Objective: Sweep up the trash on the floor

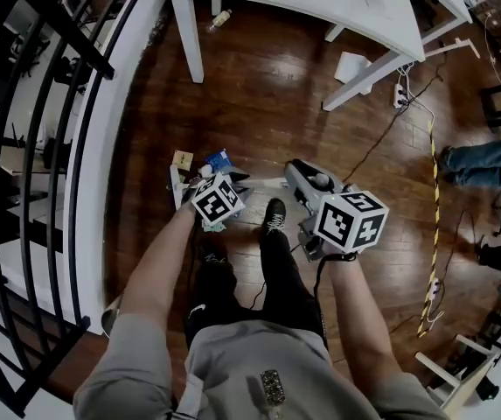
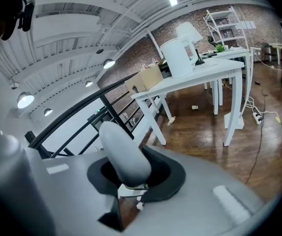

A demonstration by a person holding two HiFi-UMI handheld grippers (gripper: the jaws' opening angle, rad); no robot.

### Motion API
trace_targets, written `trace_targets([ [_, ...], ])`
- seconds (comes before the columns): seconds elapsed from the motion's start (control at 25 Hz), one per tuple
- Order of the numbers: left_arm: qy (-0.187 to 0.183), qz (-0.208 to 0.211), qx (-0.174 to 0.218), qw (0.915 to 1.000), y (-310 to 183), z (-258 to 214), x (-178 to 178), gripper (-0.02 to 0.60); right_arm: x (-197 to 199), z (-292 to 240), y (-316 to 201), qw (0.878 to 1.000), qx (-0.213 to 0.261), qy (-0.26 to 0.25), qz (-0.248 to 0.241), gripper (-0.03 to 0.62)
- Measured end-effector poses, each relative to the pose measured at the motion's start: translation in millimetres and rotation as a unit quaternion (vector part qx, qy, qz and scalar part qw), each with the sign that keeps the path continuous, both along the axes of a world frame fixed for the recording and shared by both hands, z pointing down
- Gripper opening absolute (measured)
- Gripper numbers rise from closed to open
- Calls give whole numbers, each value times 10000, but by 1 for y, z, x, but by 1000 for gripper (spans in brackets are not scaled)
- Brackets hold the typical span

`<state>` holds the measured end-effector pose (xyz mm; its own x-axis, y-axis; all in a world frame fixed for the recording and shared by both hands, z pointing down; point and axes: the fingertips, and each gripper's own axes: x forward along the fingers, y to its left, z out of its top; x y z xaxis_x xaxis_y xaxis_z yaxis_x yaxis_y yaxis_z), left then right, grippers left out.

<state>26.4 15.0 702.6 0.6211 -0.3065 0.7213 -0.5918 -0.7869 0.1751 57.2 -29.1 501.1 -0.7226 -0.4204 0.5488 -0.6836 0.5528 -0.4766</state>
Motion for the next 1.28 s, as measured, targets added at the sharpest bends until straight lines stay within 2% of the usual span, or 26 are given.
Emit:
trace_targets([
  [0.28, -157, 322, 253, 9990, -29, -41, 2, 103, 6, -45, -21, 9986, 385, -325, 165, 57],
  [0.48, -259, 934, 123, 9952, -38, 1, 21, 109, 30, -1, -19, 9974, 150, -231, 673, 57],
  [0.72, 102, 1087, -140, 9939, -20, 16, 65, 114, 65, 12, -12, 9962, 43, 38, 869, 57],
  [0.88, 98, 1375, -83, 9904, -17, -4, 80, 106, 77, -7, -13, 9951, 72, -60, 984, 57],
  [1.08, 17, 1432, 167, 9896, -38, -47, 91, 101, 93, -54, -28, 9926, 444, -220, 1108, 58],
  [1.28, 198, 1365, 508, 9891, -73, -88, 127, 100, 127, -99, -53, 9878, 821, -233, 1301, 58],
])
